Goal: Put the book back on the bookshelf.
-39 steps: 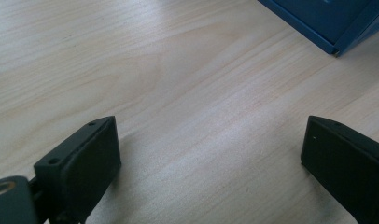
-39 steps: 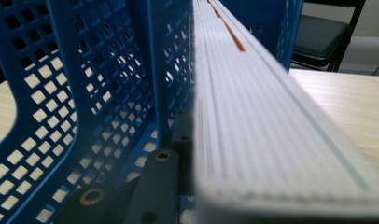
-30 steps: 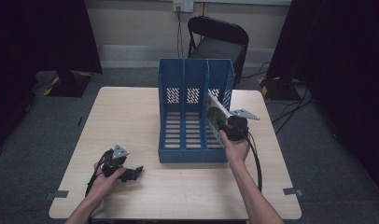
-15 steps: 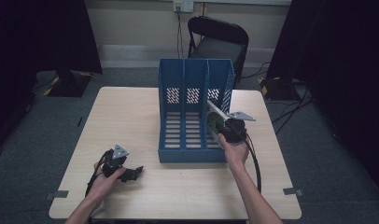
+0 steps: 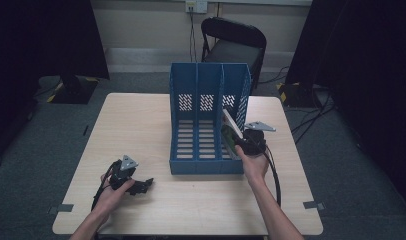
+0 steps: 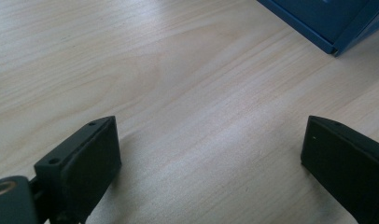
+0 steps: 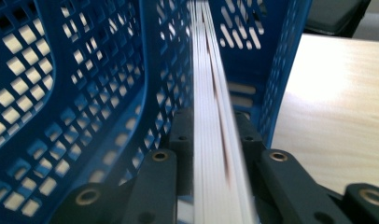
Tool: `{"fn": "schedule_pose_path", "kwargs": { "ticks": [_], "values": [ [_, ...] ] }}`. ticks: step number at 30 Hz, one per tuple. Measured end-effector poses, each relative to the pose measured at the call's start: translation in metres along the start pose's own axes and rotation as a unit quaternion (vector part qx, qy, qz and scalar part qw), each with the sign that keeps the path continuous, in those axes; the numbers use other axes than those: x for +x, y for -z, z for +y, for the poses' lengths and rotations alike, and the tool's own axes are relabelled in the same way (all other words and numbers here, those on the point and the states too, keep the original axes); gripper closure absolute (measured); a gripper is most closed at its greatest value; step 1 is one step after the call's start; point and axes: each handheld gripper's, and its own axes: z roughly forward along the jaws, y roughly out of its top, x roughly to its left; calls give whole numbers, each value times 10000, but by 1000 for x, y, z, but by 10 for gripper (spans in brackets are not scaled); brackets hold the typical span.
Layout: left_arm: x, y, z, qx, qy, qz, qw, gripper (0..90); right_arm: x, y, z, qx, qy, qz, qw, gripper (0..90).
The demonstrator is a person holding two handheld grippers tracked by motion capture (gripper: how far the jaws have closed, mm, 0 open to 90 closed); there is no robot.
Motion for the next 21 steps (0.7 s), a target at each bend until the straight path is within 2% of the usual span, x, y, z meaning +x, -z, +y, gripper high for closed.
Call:
{"fn": "schedule_pose_path", "kwargs": {
  "ticks": [6, 12, 17, 21],
  "values": [
    [0, 0, 0, -2, -4, 1, 10000, 41, 2, 1, -2, -51, -2, 51, 10000, 742],
    [0, 0, 0, 0, -3, 5, 10000, 41, 4, 2, -2, -55, 16, 130, 9999, 677],
    [0, 0, 0, 3, -4, -1, 10000, 42, 2, 2, -2, 6, 35, 128, 9999, 667],
    [0, 0, 0, -1, -2, 5, 10000, 42, 2, 5, -7, -72, 66, 166, 9998, 660]
  ]
}}
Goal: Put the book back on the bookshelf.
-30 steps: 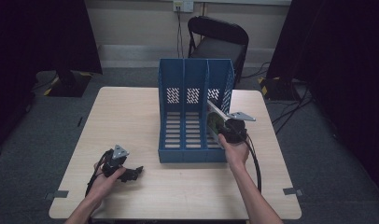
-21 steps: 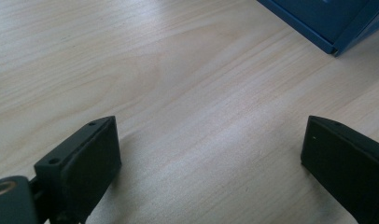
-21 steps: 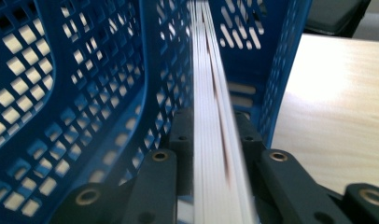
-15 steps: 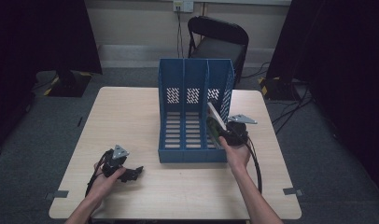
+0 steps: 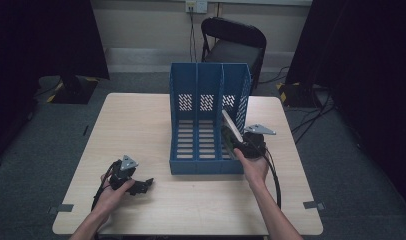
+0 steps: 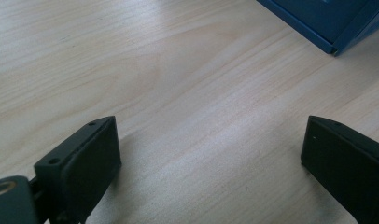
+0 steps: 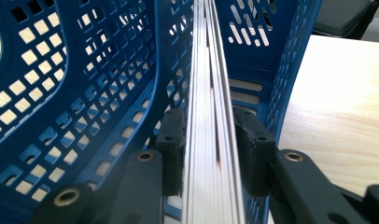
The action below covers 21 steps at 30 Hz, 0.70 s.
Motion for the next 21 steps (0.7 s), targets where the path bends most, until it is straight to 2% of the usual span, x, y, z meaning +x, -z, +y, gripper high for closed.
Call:
{"fn": "schedule_pose_path", "kwargs": {
  "ticks": [1, 6, 11, 12, 21],
  "values": [
    [0, 0, 0, 4, -3, -2, 10000, 41, 0, 1, -1, -8, 12, 61, 10000, 653],
    [0, 0, 0, 2, 0, -5, 10000, 41, 1, 5, -5, 11, 89, 35, 10000, 655],
    [0, 0, 0, 2, -6, -5, 10000, 41, -1, 3, -4, -27, 128, 82, 9999, 661],
    [0, 0, 0, 3, -2, -5, 10000, 41, 0, 1, -3, -51, 158, 29, 9999, 663],
    [0, 0, 0, 6, -4, -7, 10000, 40, 2, -8, 4, 103, 73, 21, 9999, 679]
  ]
}}
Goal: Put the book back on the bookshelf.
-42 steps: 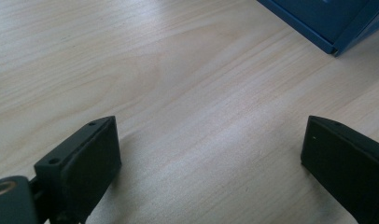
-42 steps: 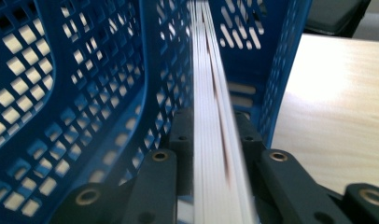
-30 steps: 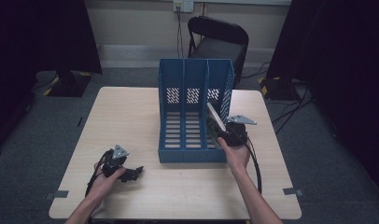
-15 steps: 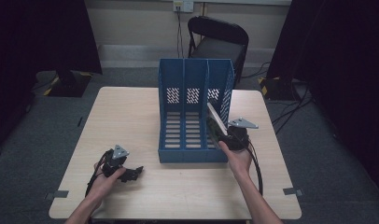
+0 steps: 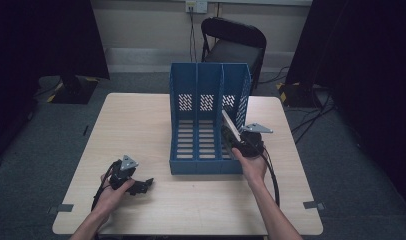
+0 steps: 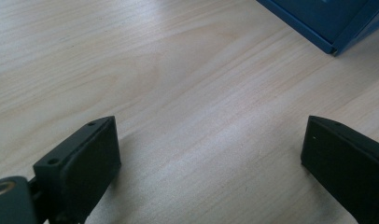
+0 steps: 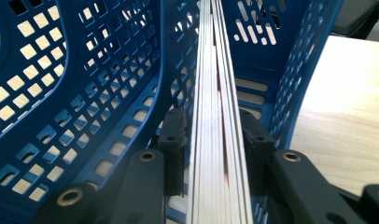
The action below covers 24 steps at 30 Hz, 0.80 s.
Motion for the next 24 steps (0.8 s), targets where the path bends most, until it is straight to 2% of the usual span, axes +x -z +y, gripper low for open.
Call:
{"fn": "schedule_pose_path", "kwargs": {
  "ticks": [4, 10, 12, 15, 17, 18, 24],
  "values": [
    [0, 0, 0, 3, 1, 0, 10000, 40, 0, -2, 0, -14, -61, 16, 10000, 681],
    [0, -1, 1, 32, -27, -12, 10000, 27, 0, -5, 2, 37, -93, -119, 9999, 744],
    [0, -1, 1, 36, -37, -17, 10000, 20, 1, -5, 2, 13, -70, -266, 9996, 761],
    [0, -2, 1, 39, -33, -33, 10000, 18, 0, -5, 2, -22, -118, -349, 9993, 764],
    [0, -2, 2, 42, -31, -43, 10000, 14, 0, -6, 2, -55, -198, -369, 9991, 765],
    [0, -2, 2, 43, -33, -46, 10000, 11, 0, -7, 1, -131, -285, -487, 9983, 767],
    [0, -2, 2, 46, -38, -43, 10000, 11, 4, -8, 1, -170, -286, -646, 9974, 768]
  ]
}}
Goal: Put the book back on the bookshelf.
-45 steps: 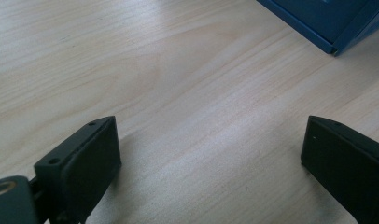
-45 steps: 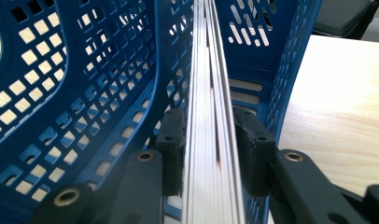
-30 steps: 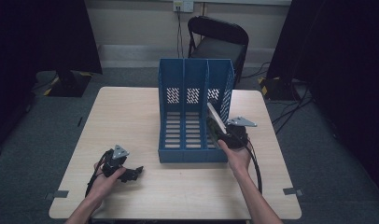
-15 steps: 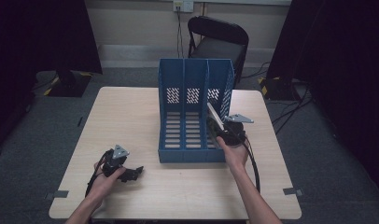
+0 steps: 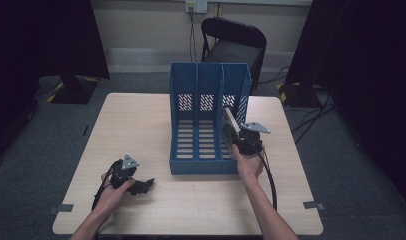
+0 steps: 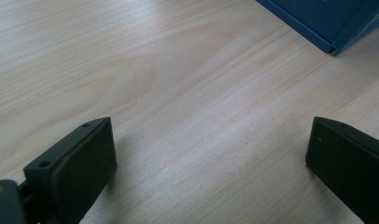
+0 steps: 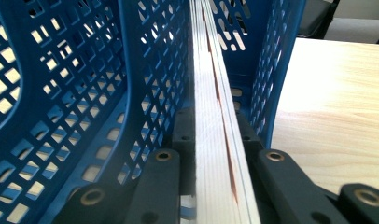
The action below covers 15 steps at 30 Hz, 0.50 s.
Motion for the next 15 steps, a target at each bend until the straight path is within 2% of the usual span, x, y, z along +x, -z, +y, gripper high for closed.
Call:
{"fn": "schedule_pose_path", "kwargs": {
  "ticks": [9, 15],
  "values": [
    [0, 0, 0, 0, -15, -8, 10000, 12, 2, 4, 1, -56, -10, -167, 9998, 769],
    [0, 0, 0, 1, -17, -13, 10000, 10, 1, 8, 2, -215, -154, -383, 9989, 769]
  ]
}}
